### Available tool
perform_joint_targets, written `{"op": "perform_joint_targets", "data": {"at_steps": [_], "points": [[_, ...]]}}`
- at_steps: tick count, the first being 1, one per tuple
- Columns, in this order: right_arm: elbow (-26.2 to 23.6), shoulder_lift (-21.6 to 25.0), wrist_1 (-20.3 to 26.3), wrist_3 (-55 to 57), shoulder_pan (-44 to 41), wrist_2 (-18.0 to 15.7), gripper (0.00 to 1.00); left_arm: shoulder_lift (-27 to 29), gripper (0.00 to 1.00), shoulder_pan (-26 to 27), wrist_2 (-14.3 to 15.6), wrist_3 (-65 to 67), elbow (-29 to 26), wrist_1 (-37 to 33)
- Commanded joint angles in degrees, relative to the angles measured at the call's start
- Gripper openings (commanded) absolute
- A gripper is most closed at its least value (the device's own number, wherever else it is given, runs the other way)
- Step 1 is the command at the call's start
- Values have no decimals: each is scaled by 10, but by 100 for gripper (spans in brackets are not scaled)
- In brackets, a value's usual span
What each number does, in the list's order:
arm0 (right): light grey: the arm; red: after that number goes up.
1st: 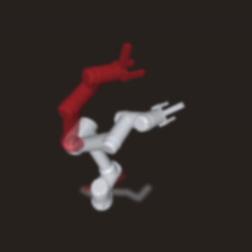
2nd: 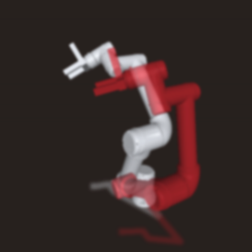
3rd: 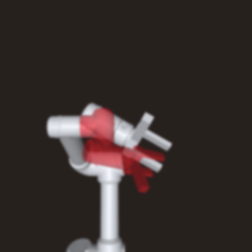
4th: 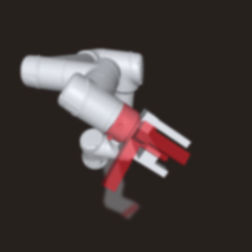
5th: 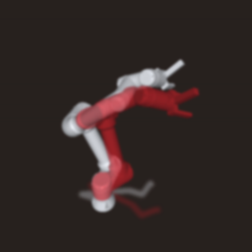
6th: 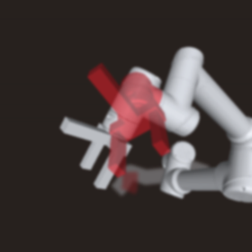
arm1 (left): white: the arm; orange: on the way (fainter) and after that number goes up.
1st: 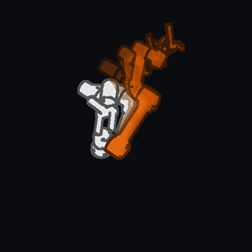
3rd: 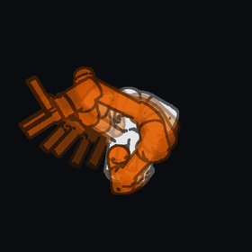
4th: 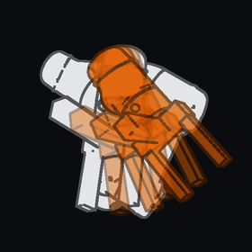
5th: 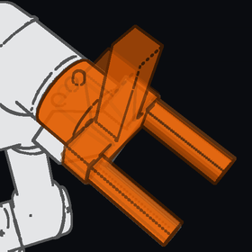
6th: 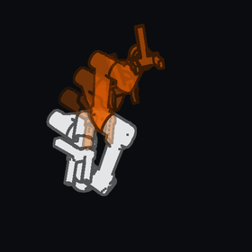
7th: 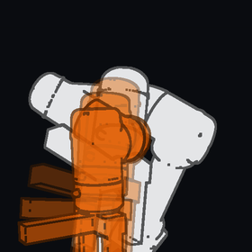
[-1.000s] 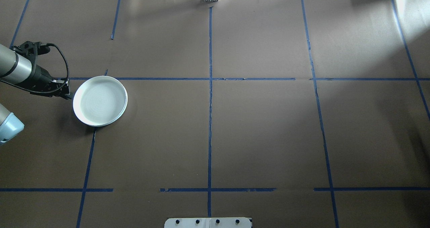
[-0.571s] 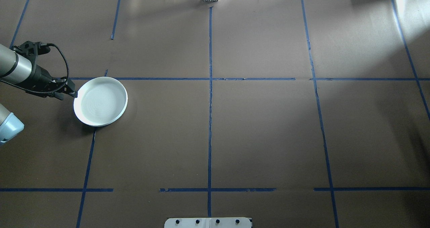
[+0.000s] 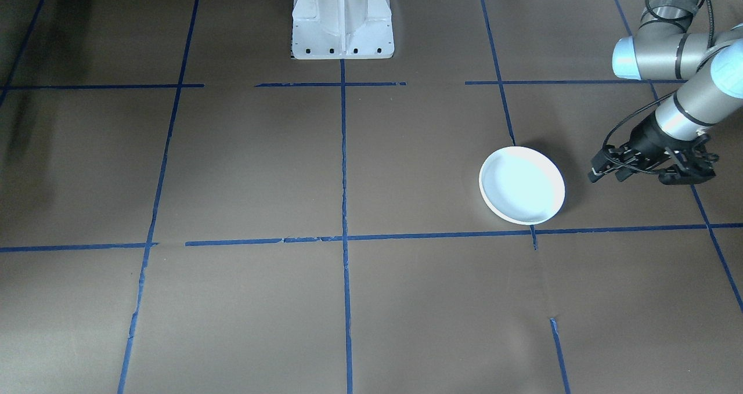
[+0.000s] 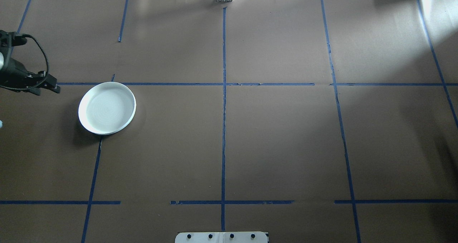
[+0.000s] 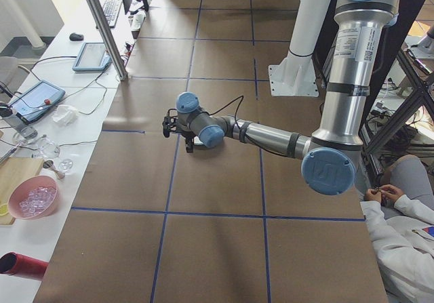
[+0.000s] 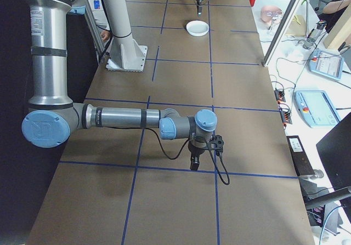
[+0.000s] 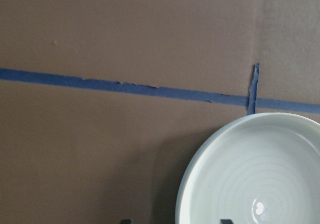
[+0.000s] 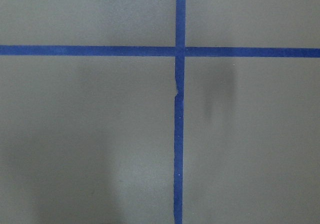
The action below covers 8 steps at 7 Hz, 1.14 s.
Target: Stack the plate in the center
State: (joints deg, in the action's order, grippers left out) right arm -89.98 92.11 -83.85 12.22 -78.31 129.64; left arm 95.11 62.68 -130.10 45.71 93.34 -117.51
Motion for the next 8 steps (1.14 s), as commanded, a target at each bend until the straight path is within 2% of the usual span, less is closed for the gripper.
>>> {"op": "perform_joint_targets", "data": {"at_steps": [1,4,5,6,8], "points": [[0,0,0,0,0,0,100,-37,75,86,-1,-196,2,68],[0,0,0,0,0,0,100,-46,78,231,0,-411,-25,150],[0,0,0,0,0,0,100,-45,80,262,0,-451,-49,154],[0,0,0,0,0,0,100,-45,99,284,0,-478,-70,154],[1,0,0,0,0,0,100,-47,100,287,-1,-480,-74,156]]}}
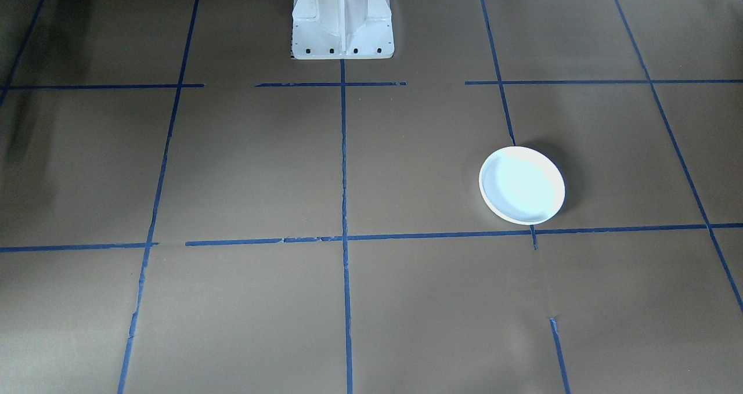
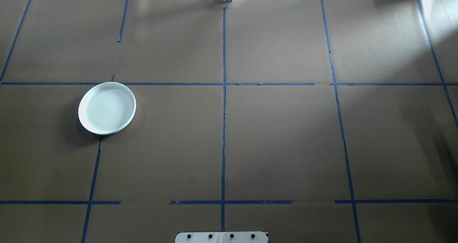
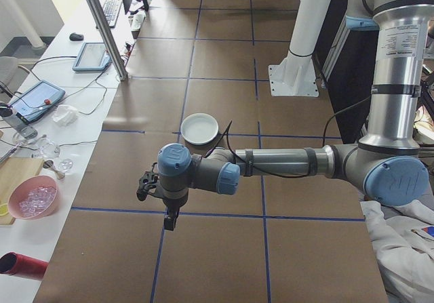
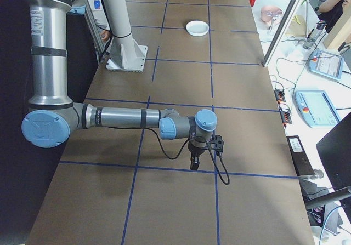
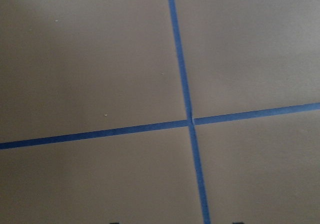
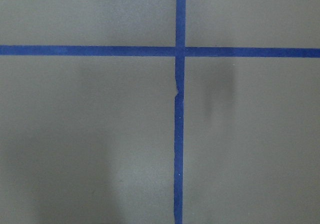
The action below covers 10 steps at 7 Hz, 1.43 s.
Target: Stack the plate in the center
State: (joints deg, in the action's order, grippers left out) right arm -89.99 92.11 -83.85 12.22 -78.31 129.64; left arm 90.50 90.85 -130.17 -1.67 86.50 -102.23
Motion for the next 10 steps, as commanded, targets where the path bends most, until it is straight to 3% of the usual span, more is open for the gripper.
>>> {"op": "perform_joint_targets", "data": {"at_steps": [1,9,10], "points": [[0,0,0,0,0,0,100,-1,100,12,-16,-6,-5,5],[0,0,0,0,0,0,100,-19,100,14,-25,1,-20,7],[0,0,0,0,0,0,100,-18,100,14,-26,1,-27,32]]}}
